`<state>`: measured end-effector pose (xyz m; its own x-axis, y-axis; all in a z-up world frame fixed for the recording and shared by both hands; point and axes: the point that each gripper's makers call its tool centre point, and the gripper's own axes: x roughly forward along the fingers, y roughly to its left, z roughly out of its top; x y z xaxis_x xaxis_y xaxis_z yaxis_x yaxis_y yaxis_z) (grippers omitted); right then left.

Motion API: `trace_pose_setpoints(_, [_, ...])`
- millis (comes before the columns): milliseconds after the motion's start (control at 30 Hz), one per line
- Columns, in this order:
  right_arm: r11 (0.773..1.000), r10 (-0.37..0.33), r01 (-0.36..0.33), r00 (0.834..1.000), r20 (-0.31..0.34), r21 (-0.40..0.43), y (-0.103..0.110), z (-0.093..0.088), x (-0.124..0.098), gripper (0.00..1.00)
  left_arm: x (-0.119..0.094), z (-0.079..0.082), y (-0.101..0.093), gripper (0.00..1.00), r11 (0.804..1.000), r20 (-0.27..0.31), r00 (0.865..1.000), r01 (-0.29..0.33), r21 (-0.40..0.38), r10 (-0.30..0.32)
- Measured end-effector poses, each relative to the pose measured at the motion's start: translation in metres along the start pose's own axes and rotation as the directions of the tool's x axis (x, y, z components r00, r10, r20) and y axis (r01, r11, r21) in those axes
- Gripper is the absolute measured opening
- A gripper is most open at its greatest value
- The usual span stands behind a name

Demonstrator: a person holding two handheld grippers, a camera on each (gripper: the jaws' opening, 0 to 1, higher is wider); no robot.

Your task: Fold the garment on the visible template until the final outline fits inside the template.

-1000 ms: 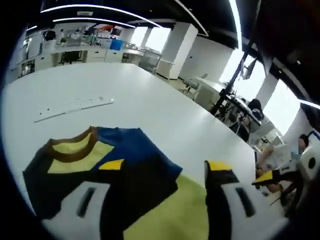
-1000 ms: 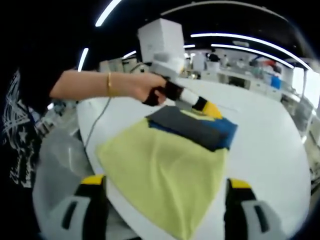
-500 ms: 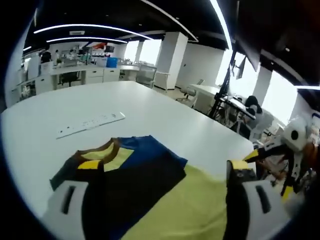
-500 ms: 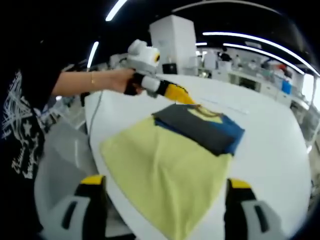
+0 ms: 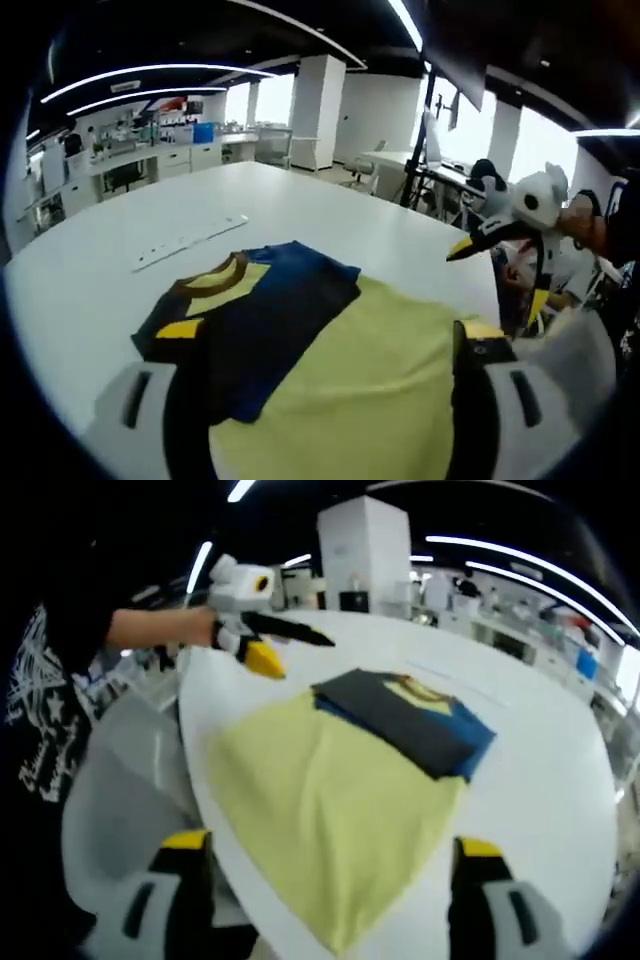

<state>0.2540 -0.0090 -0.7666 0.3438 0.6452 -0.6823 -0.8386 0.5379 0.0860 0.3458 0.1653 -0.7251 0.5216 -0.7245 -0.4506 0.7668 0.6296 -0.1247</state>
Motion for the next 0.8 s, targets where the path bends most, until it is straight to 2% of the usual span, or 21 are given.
trace_pose_setpoints(267, [0.998,0.031,-0.035,0.997,-0.073,-0.053,0.001,-0.018,0.001,0.99,-0.026,-0.027,-0.010,0.97,0.999,-0.014,1.000,-0.017,-0.039,0.017])
trace_pose_setpoints(333, [0.998,0.033,-0.038,0.996,-0.086,-0.059,0.001,-0.021,0.002,0.96,-0.033,-0.036,-0.014,0.96,0.999,-0.021,1.000,-0.018,-0.042,0.017])
trace_pose_setpoints(533, [0.996,0.043,-0.050,0.995,-0.088,-0.070,0.003,-0.027,0.005,0.93,-0.051,-0.067,-0.021,0.91,0.995,-0.043,0.999,-0.021,-0.102,0.016])
trace_pose_setpoints(800, [0.994,0.072,-0.082,0.990,-0.118,-0.078,0.008,-0.044,0.014,0.84,-0.068,-0.105,-0.030,0.83,0.996,-0.100,0.995,-0.007,-0.094,-0.003])
